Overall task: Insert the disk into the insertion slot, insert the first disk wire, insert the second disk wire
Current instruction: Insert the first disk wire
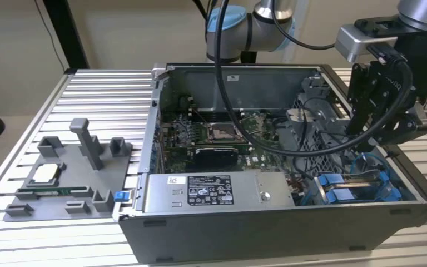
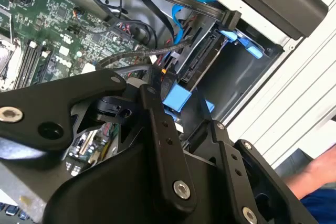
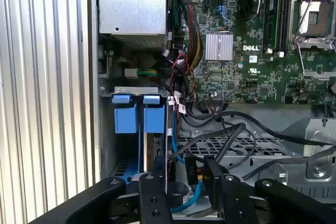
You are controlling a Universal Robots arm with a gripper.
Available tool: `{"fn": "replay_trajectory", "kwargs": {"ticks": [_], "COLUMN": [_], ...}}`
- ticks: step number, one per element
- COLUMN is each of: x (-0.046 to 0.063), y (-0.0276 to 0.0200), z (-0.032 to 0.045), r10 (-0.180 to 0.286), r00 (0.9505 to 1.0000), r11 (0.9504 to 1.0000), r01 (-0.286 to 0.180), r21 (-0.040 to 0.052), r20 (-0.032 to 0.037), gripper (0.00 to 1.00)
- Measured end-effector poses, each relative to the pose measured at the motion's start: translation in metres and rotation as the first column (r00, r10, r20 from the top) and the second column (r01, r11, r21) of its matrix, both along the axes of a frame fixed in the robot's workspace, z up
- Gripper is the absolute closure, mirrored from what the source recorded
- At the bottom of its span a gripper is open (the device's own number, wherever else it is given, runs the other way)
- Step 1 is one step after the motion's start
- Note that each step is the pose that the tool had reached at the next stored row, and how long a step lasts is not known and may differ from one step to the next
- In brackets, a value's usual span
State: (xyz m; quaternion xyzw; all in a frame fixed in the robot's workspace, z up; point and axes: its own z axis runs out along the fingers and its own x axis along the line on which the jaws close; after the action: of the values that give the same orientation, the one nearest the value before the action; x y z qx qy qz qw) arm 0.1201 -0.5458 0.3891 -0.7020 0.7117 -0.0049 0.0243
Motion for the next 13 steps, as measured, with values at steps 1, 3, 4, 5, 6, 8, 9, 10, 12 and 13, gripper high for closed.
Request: {"fn": "replay_trajectory", "kwargs": {"ticks": [1, 3, 4, 5, 6, 8, 9, 10, 12, 13], "x": [0.0000, -0.0001, -0.0001, -0.0002, -0.0002, -0.0002, -0.0002, -0.0002, -0.0003, -0.0003], "y": [-0.0002, -0.0007, -0.0007, -0.0007, -0.0007, -0.0007, -0.0007, -0.0008, -0.0008, -0.0008], "z": [0.0000, 0.0001, 0.0002, 0.0002, 0.0001, 0.0001, 0.0002, 0.0001, 0.0000, -0.0001], "r10": [0.000, 0.000, 0.000, 0.000, 0.000, 0.000, 0.000, 0.000, 0.000, 0.000], "r00": [1.0000, 1.0000, 1.0000, 1.0000, 1.0000, 1.0000, 1.0000, 1.0000, 1.0000, 1.0000], "r11": [1.0000, 1.0000, 1.0000, 1.0000, 1.0000, 0.9999, 0.9999, 0.9999, 0.9999, 0.9998], "r01": [0.000, 0.000, 0.000, 0.000, 0.000, 0.000, 0.000, 0.000, 0.000, 0.000], "r21": [0.0006, 0.0023, 0.0036, 0.0053, 0.0074, 0.0115, 0.0129, 0.0142, 0.0172, 0.0191], "r20": [0.0000, -0.0001, 0.0000, 0.0000, 0.0000, 0.0000, 0.0001, 0.0000, 0.0004, 0.0014], "gripper": [0.00, 0.00, 0.00, 0.00, 0.00, 0.00, 0.00, 0.00, 0.00, 0.00]}}
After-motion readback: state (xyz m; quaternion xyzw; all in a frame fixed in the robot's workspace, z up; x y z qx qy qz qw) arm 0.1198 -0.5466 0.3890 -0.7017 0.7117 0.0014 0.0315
